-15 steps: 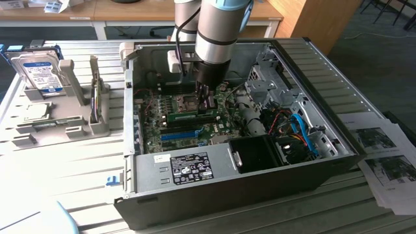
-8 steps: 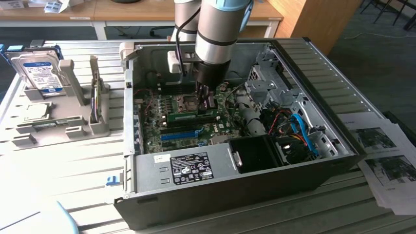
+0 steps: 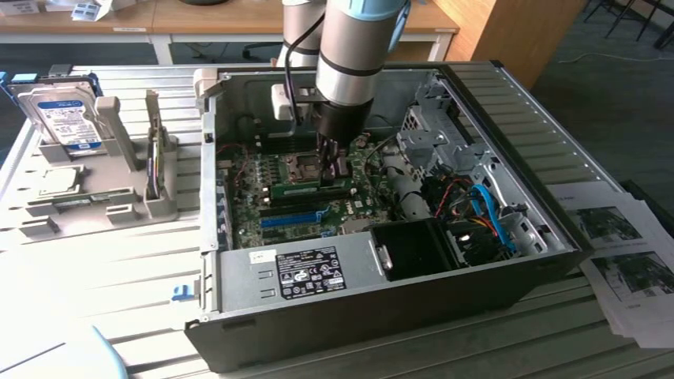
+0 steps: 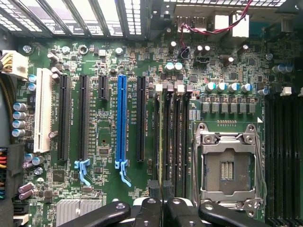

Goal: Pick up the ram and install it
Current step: 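Insert the ram into the slot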

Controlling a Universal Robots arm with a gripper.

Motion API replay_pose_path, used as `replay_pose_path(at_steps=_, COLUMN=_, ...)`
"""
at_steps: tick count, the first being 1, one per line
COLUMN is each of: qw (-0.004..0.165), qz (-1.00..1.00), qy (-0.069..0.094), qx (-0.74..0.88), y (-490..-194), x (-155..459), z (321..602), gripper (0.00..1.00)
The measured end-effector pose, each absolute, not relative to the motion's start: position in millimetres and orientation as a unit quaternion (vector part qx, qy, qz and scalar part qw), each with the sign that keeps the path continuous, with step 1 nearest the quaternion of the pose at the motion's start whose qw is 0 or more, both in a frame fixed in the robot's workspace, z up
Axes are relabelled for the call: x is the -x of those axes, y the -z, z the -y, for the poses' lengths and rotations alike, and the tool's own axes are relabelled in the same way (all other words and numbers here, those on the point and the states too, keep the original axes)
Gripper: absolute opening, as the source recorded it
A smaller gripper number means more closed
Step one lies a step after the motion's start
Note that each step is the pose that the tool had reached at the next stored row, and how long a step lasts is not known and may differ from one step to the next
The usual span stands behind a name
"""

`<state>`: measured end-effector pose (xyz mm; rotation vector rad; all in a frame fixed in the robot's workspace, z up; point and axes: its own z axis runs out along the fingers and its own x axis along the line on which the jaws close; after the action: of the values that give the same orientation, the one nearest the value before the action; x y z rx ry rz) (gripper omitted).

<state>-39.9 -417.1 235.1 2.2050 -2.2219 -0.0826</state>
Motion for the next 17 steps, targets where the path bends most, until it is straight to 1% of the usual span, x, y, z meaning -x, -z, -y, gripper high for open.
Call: replay_pose_path(at_steps=17, qw=0.005, qz=0.711, qy=0.026, qx=-0.702, y=-234.0, x=39.8, z=417.3, gripper=0.11)
